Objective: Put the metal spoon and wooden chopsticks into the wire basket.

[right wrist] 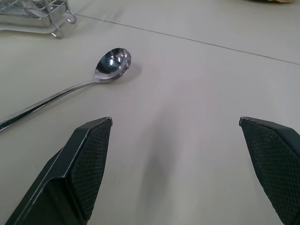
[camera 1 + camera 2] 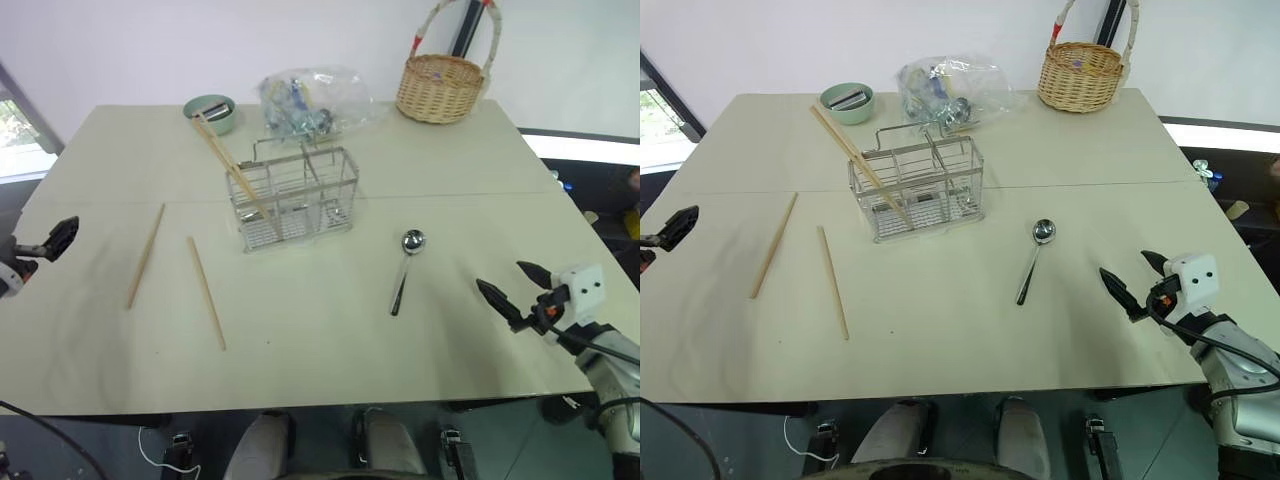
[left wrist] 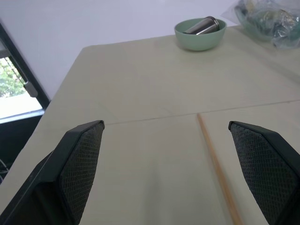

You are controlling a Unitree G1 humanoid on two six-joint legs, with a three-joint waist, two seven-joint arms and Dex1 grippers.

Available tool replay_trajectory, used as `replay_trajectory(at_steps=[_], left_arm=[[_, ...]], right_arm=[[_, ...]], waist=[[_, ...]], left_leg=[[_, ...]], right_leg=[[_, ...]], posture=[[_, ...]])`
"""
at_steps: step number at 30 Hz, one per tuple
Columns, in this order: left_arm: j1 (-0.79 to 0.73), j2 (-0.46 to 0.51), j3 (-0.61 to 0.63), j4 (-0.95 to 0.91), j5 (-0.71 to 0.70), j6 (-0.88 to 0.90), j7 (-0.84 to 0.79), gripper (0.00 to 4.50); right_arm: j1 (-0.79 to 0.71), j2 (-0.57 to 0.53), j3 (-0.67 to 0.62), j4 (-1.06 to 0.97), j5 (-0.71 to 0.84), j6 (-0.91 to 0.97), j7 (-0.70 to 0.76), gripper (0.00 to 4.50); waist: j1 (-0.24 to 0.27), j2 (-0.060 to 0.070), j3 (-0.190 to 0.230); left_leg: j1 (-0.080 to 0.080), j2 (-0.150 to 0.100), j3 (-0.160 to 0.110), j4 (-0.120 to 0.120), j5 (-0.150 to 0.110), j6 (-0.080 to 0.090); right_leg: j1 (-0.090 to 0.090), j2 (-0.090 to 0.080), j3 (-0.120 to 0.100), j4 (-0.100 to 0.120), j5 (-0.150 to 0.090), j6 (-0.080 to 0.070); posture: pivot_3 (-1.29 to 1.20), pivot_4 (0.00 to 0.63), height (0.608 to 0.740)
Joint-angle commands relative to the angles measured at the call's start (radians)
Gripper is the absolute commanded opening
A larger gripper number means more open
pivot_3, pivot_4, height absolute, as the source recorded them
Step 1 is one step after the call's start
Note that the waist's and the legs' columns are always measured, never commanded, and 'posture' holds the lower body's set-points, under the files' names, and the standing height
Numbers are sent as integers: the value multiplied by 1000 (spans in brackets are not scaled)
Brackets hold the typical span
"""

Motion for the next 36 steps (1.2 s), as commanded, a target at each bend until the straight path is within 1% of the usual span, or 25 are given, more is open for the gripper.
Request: replay_trajectory(at_steps=[1,3,7,11,13,14,16,18,21,22,23,25,26,28,31,34,36], left_arm=[[-22,44,-1,-89,-54,44,-46,4500],[-22,60,-4,-148,-104,104,-87,4500],[39,120,-37,-309,-218,210,-239,4500],[107,194,-92,-454,-291,258,-395,4500],[98,211,-121,-483,-314,269,-425,4500],[88,217,-146,-508,-330,272,-445,4500],[56,221,-203,-555,-351,271,-466,4500],[19,216,-240,-580,-367,276,-465,4500],[-36,200,-274,-589,-386,289,-433,4500],[-47,197,-279,-589,-391,295,-425,4500],[-54,196,-283,-591,-395,301,-418,4500],[-56,197,-283,-602,-405,313,-406,4500],[-53,199,-280,-609,-410,318,-401,4500],[-45,201,-269,-623,-422,330,-389,4500],[-35,202,-244,-642,-439,348,-367,4500],[-28,203,-222,-660,-461,363,-341,4500],[-23,205,-210,-668,-471,371,-330,4500]], right_arm=[[-33,-72,-26,1,2,-5,51,4465],[-60,-121,-16,16,-7,-9,91,4465],[-178,-256,21,95,-15,-27,230,4465],[-362,-360,132,203,-61,-89,391,4465],[-446,-383,192,250,-88,-124,461,4465],[-519,-393,245,274,-106,-143,524,4465],[-693,-382,360,341,-158,-199,642,4465],[-834,-350,457,431,-226,-288,726,4465],[-1024,-279,611,614,-362,-523,846,4465],[-1065,-261,642,668,-392,-583,870,4465],[-1108,-245,683,730,-438,-683,887,4465],[-1194,-220,783,867,-576,-936,873,4465],[-1238,-207,838,935,-661,-1058,834,4465],[-1311,-176,923,1045,-800,-1214,741,4465],[-1394,-121,1022,1158,-981,-1334,561,4465],[-1459,-70,1109,1219,-1142,-1371,372,4465],[-1491,-43,1154,1248,-1219,-1377,271,4465]], waist=[[0,0,0],[-1,0,0],[-7,1,1],[-16,5,3],[-22,5,3],[-23,5,4],[-28,7,5],[-33,7,6],[-34,4,6],[-34,3,6],[-33,3,7],[-29,3,7],[-29,3,8],[-31,3,8],[-35,2,8],[-38,1,8],[-38,1,8]], left_leg=[[0,0,0,0,0,0],[0,0,0,1,0,0],[0,0,1,2,0,0],[0,0,3,1,0,0],[0,1,3,0,0,0],[0,1,3,0,0,0],[0,1,3,0,0,0],[0,1,5,1,0,0],[1,1,5,0,0,0],[2,1,4,-1,0,0],[1,1,4,-1,0,0],[0,1,4,-2,0,0],[0,0,4,-2,0,0],[0,0,4,-2,1,0],[0,-1,4,-3,2,-3],[1,-1,4,-7,3,-5],[1,-1,4,-8,5,-8]], right_leg=[[0,0,0,0,0,0],[0,0,0,0,0,0],[0,0,0,0,0,0],[0,-1,0,0,0,0],[0,-1,0,0,0,-1],[0,-1,0,0,0,-1],[0,0,0,-1,0,-1],[0,-1,0,-1,0,0],[0,0,0,0,0,0],[0,1,0,0,1,0],[-1,1,0,0,2,3],[-2,1,0,1,3,4],[-2,1,0,1,3,4],[-3,1,0,1,3,4],[-4,1,1,2,3,4],[-5,2,3,3,3,3],[-8,3,3,6,3,3]], posture=[[0,150,688],[0,150,688],[0,150,688],[0,150,688],[0,150,688],[0,150,688],[0,150,688],[0,150,688],[0,150,688],[0,150,688],[0,150,688],[0,150,688],[0,150,688],[0,150,688],[0,150,688],[0,150,688],[0,150,688]])
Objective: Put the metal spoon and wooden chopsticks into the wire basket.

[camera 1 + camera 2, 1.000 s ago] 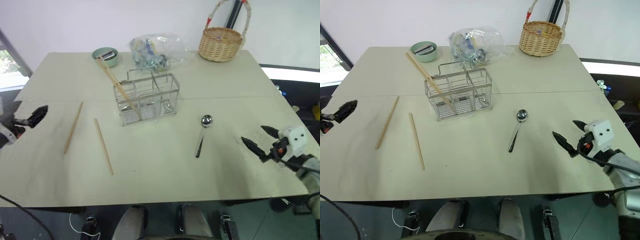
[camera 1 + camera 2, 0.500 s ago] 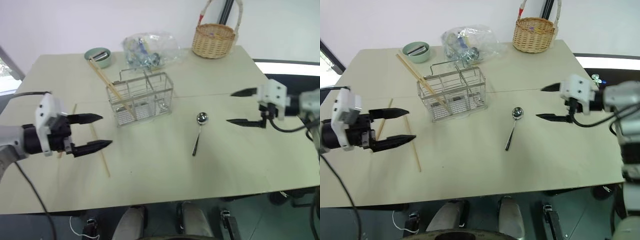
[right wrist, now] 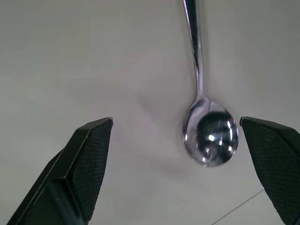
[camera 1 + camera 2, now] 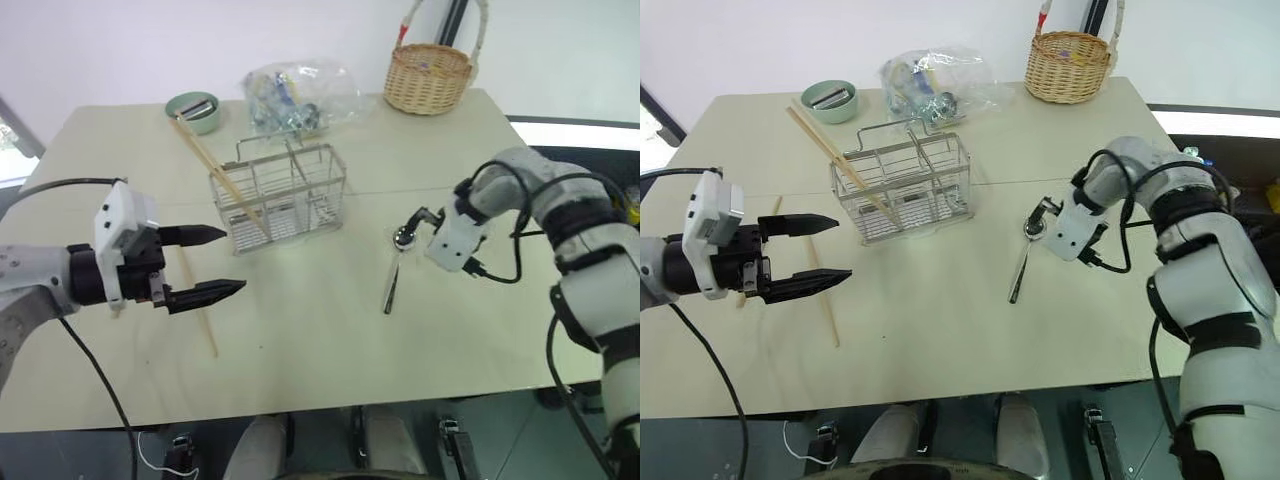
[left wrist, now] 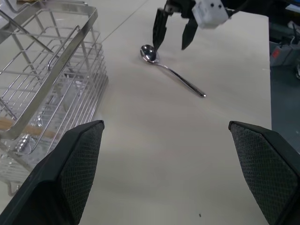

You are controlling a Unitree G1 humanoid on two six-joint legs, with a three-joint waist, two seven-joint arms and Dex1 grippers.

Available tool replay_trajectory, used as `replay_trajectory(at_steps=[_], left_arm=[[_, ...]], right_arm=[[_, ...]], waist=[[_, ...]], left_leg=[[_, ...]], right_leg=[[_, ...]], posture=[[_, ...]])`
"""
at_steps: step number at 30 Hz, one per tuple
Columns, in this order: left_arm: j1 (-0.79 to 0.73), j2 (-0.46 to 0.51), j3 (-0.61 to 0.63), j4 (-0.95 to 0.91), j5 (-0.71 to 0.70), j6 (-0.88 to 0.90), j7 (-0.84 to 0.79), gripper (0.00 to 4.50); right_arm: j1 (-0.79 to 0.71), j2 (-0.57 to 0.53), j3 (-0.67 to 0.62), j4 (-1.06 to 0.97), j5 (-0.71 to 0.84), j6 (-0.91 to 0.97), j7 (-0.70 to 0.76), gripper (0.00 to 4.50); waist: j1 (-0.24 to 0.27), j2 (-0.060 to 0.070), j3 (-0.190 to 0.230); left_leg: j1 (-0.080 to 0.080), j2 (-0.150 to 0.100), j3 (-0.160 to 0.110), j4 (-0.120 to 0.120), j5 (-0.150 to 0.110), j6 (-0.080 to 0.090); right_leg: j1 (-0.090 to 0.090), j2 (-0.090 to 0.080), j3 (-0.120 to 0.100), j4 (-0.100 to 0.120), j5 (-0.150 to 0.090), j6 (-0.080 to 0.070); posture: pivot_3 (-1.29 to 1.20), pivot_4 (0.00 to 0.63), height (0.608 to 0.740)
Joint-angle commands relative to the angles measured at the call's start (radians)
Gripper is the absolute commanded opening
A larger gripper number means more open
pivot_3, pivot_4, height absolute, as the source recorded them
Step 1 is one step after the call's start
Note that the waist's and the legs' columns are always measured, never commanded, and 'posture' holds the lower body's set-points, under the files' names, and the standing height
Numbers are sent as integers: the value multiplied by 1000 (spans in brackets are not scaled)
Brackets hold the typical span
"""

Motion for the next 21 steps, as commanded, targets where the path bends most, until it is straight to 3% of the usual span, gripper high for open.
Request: replay_trajectory(at_steps=[1,10,16,19,21], left_arm=[[4,9,54,-36,-30,10,24,4500],[-3,0,75,-52,-72,19,89,4500],[-8,-4,68,-55,-87,10,121,4500],[-12,-10,69,-53,-96,7,134,4500],[-17,-11,67,-52,-102,7,141,4500]], right_arm=[[-76,29,68,40,-136,-23,-182,4465],[-130,138,208,115,-316,-38,-426,4465],[-130,190,218,151,-311,-58,-429,4465],[-118,199,206,168,-291,-61,-404,3649],[-111,201,201,172,-284,-62,-394,2657]], waist=[[0,0,0],[-13,-7,-3],[-24,-10,-5],[-24,-11,-6],[-25,-12,-6]], left_leg=[[0,0,0,0,0,0],[3,0,-1,0,1,-2],[4,0,-1,0,2,-2],[4,0,-2,0,1,-2],[4,0,-1,0,1,-2]], right_leg=[[-1,0,0,1,0,0],[-3,2,2,13,-4,-8],[-3,3,3,13,-4,-8],[-3,3,3,13,-4,-7],[-3,3,3,13,-4,-7]], posture=[[0,150,688],[0,150,688],[0,150,688],[0,150,688],[0,150,688]])
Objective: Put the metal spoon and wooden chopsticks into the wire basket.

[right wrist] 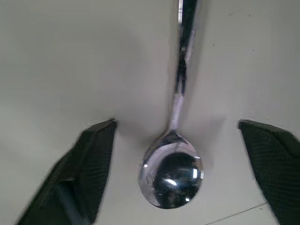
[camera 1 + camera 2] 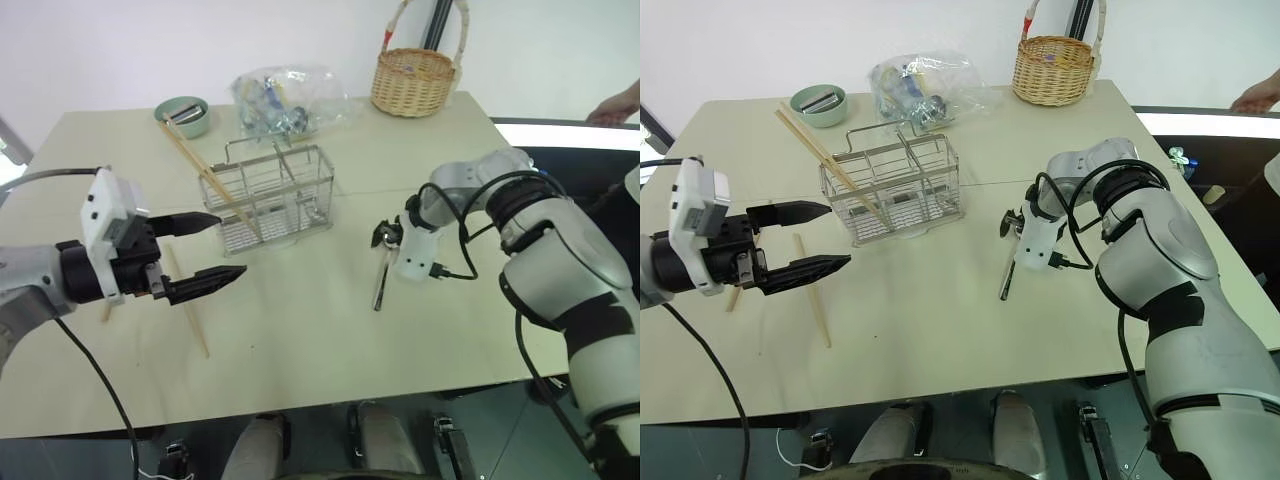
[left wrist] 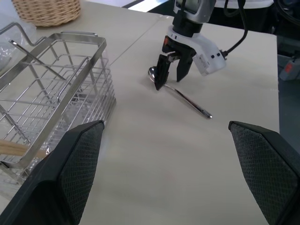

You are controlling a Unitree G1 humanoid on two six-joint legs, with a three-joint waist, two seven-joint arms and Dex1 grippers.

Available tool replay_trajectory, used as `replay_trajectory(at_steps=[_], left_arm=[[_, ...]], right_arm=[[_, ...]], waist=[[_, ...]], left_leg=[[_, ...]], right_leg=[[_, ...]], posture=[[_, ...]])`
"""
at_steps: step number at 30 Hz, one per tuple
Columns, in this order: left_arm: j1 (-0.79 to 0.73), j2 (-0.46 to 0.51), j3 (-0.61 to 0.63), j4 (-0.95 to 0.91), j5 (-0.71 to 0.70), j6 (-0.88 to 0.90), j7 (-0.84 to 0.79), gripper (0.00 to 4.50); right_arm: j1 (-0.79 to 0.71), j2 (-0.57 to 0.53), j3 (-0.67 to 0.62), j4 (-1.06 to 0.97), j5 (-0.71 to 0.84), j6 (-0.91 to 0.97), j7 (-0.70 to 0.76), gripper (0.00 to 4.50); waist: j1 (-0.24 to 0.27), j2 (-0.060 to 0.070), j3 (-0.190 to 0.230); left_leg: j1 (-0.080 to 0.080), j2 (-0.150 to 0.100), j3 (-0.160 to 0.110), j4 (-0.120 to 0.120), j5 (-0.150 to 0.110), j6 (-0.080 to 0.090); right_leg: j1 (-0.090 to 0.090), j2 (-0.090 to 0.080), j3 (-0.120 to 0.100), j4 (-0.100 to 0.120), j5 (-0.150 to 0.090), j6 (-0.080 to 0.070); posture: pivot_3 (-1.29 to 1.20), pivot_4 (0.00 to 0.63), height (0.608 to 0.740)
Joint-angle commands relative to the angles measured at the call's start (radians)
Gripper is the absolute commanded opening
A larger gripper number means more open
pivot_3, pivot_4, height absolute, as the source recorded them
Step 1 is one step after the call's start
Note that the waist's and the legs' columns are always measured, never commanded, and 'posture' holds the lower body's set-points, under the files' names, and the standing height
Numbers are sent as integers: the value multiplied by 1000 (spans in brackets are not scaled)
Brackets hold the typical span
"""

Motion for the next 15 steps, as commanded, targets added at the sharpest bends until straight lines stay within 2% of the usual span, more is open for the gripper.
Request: replay_trajectory(at_steps=[1,5,15], left_arm=[[-23,-1,24,-18,-19,-12,12,4500],[-45,1,14,-8,-20,-12,20,4500],[-78,-3,-8,13,-15,-19,29,4500]], right_arm=[[16,24,-17,6,38,-20,11,2151],[25,32,-41,10,72,-15,31,91],[32,21,-42,9,86,-4,50,18]], waist=[[-2,0,0],[-16,-1,0],[-21,-1,0]], left_leg=[[0,0,0,0,0,0],[0,0,0,0,0,0],[1,0,0,-1,0,0]], right_leg=[[0,0,0,0,0,0],[0,1,0,0,1,1],[0,1,1,1,1,1]], posture=[[0,150,688],[0,150,688],[0,150,688]])
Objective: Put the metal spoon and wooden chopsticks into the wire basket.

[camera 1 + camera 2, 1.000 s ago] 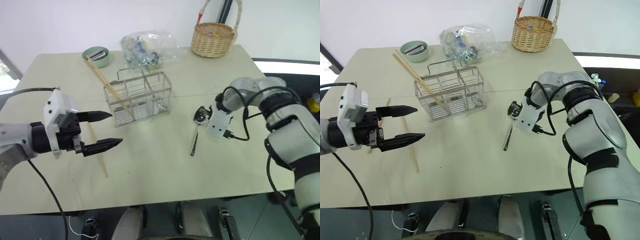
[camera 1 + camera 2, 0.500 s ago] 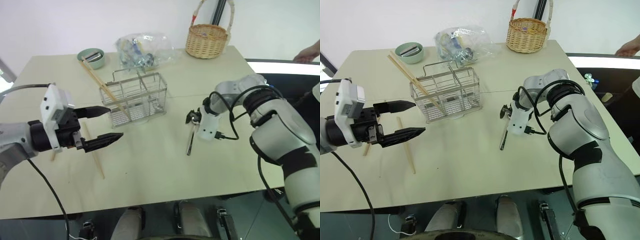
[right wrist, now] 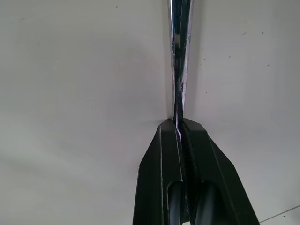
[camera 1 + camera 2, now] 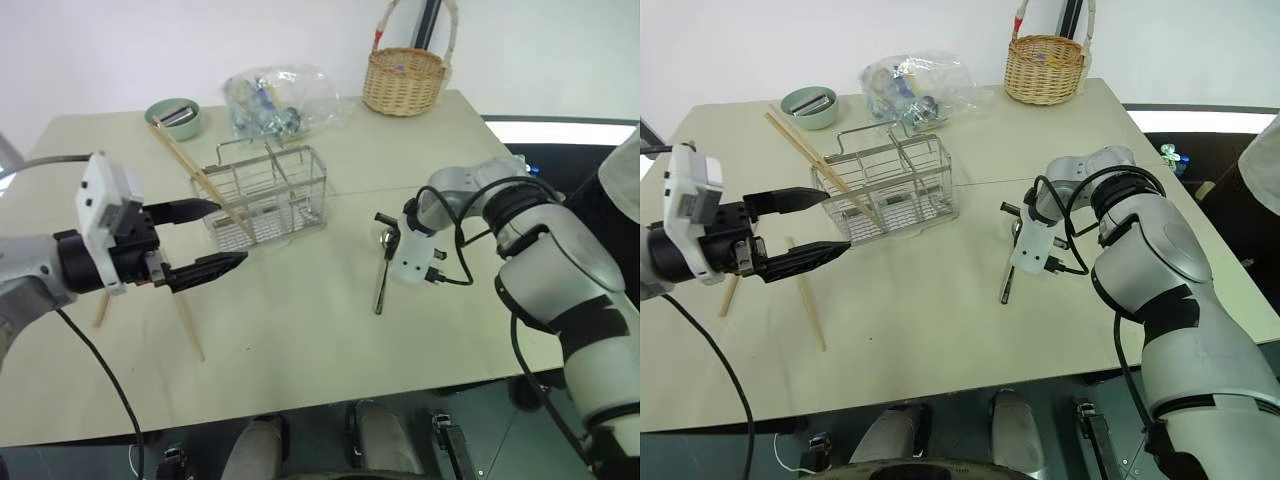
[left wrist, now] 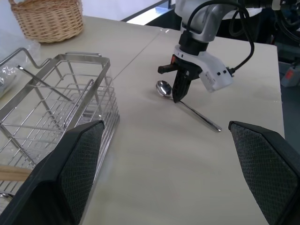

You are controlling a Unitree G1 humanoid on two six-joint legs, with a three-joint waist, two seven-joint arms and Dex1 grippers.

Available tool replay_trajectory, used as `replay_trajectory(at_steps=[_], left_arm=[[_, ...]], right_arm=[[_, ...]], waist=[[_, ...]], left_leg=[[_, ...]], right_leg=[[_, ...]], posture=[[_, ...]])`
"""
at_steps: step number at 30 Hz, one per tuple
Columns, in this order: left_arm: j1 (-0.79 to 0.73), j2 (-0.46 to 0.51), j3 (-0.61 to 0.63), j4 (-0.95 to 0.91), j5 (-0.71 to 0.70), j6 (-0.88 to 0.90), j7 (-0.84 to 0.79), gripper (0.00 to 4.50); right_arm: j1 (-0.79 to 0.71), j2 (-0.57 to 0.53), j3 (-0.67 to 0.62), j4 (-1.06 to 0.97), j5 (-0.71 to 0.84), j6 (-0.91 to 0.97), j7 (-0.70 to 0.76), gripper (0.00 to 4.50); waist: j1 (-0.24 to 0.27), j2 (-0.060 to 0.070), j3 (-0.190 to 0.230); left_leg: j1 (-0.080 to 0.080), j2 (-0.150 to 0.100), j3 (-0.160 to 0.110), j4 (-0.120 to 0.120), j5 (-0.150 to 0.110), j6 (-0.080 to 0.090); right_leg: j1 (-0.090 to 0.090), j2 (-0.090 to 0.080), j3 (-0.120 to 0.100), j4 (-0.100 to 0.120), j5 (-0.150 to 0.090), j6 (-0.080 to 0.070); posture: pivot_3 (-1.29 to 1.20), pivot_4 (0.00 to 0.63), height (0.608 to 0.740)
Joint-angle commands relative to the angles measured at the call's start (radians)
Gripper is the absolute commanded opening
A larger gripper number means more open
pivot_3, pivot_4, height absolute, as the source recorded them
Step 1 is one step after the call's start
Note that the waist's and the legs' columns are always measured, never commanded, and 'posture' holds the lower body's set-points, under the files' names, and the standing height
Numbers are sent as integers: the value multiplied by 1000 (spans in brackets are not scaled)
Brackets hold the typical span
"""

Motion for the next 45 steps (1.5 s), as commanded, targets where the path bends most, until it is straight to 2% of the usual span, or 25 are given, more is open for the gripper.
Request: replay_trajectory(at_steps=[1,4,7,9,11,12,13,16,18,21,27,32,36,45], left_arm=[[-27,-4,0,-4,1,-19,7,4500],[-32,-10,-8,-5,1,-22,8,4500],[-46,-10,-19,2,7,-28,3,4500],[-60,-5,-18,14,10,-32,-1,4500],[-80,4,-12,35,12,-35,-8,4500],[-87,8,-8,43,17,-37,-14,4500],[-90,11,-6,48,21,-39,-18,4500],[-112,24,-6,80,48,-55,-34,4500],[-128,33,-5,106,66,-64,-47,4500],[-152,45,-8,150,95,-80,-69,4500],[-179,39,-25,183,130,-97,-92,4500],[-172,34,-15,172,137,-95,-96,4500],[-158,40,8,163,135,-87,-94,4500],[-108,47,69,120,126,-66,-84,4500]], right_arm=[[13,2,-17,-7,26,-5,-9,18],[25,-6,-55,-4,70,5,-4,18],[56,-35,-173,21,231,-23,127,18],[93,-49,-301,29,433,-14,348,18],[184,-80,-449,-127,775,183,677,18],[235,-106,-493,-252,916,311,785,18],[276,-131,-509,-359,1007,409,838,18],[384,-244,-603,-722,1241,824,861,18],[430,-290,-671,-896,1338,1057,838,18],[447,-300,-761,-1078,1468,1378,712,18],[417,-140,-854,-1241,1545,1667,384,18],[376,31,-833,-1212,1460,1674,171,18],[338,138,-830,-1076,1366,1591,49,18],[301,295,-822,-803,1259,1425,-41,18]], waist=[[1,0,0],[0,0,0],[1,0,0],[1,0,0],[4,0,1],[6,1,1],[10,3,2],[28,7,4],[33,7,4],[32,7,4],[32,6,3],[34,5,3],[35,4,2],[26,3,2]], left_leg=[[0,0,0,0,0,0],[0,0,0,0,0,0],[0,0,0,0,0,0],[0,0,0,0,0,0],[0,0,0,1,2,-3],[0,1,-1,2,2,-4],[0,3,-2,3,2,-4],[0,1,-3,4,-1,2],[-1,0,-3,4,-2,3],[-1,1,-4,4,-2,3],[-2,1,-3,4,-2,3],[-6,0,-3,4,-2,3],[-6,0,-3,4,-2,3],[-5,0,-3,3,-1,3]], right_leg=[[0,0,0,0,0,0],[0,0,0,0,0,0],[1,0,0,0,0,0],[1,0,0,-1,0,0],[2,0,0,-1,0,0],[4,0,-1,-3,0,0],[6,0,-1,-3,0,0],[7,-3,-1,-3,0,0],[6,-3,-1,-3,0,0],[5,-3,-1,-3,0,0],[4,-4,-1,-3,-1,-2],[-1,-4,-1,-2,1,0],[-1,-4,-1,-2,1,0],[-1,-3,-1,-1,1,0]], posture=[[0,150,688],[0,150,688],[0,150,688],[0,150,688],[0,150,688],[0,150,688],[0,150,688],[0,150,688],[0,150,688],[0,150,688],[0,150,688],[0,150,688],[0,150,688],[0,150,688]])
